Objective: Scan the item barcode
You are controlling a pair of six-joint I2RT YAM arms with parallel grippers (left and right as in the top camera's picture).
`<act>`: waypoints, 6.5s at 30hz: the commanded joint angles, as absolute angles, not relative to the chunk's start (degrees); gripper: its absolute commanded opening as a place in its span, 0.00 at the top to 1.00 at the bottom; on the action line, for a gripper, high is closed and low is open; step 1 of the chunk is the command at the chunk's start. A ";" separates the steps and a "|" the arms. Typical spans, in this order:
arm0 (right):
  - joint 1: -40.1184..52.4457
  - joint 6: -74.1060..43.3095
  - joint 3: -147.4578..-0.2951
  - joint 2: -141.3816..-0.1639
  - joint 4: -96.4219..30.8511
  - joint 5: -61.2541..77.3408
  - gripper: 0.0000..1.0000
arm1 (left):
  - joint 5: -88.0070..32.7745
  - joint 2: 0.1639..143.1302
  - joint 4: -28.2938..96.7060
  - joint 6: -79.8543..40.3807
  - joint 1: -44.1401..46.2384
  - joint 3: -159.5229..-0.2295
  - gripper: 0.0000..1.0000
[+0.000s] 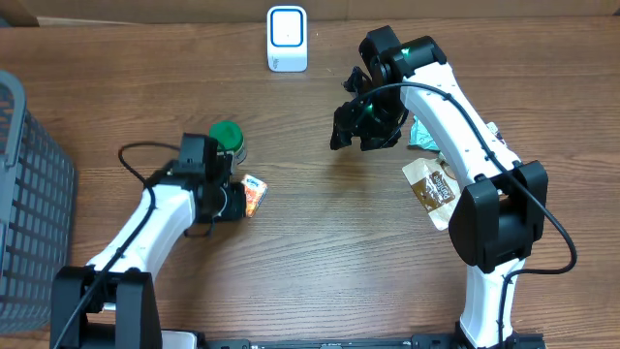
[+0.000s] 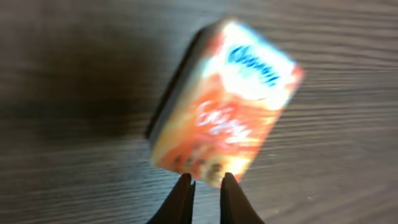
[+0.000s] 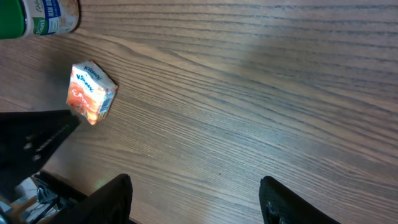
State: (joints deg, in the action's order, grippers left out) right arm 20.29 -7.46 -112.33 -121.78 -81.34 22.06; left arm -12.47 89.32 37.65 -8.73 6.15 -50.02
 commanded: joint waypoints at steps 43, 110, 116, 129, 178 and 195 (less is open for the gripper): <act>38.20 -21.28 -106.43 -133.88 -52.10 26.24 0.55 | -4.36 89.89 71.18 -6.83 -10.26 -100.55 0.01; 30.13 21.56 -115.13 -130.96 -64.23 6.24 0.42 | -4.32 89.89 71.18 -6.85 -10.26 -100.55 0.01; 30.13 22.61 -114.85 -132.16 -64.55 10.46 0.43 | -4.29 89.89 71.18 -6.85 -10.26 -100.55 0.00; 29.76 22.55 -112.07 -132.57 -67.96 14.13 0.54 | -4.32 89.89 71.18 -6.85 -10.26 -100.55 0.00; 22.28 -25.04 -107.48 -132.51 -65.54 23.62 0.67 | -4.32 89.89 71.18 -6.85 -10.26 -100.55 0.00; 24.97 -7.31 -107.31 -132.55 -67.77 22.57 0.69 | -4.32 89.89 71.18 -6.85 -10.26 -100.55 0.00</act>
State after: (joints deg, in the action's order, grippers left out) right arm 25.26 -10.35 -107.42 -133.86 -67.20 22.94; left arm -4.64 90.21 71.16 -6.04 -9.91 -99.59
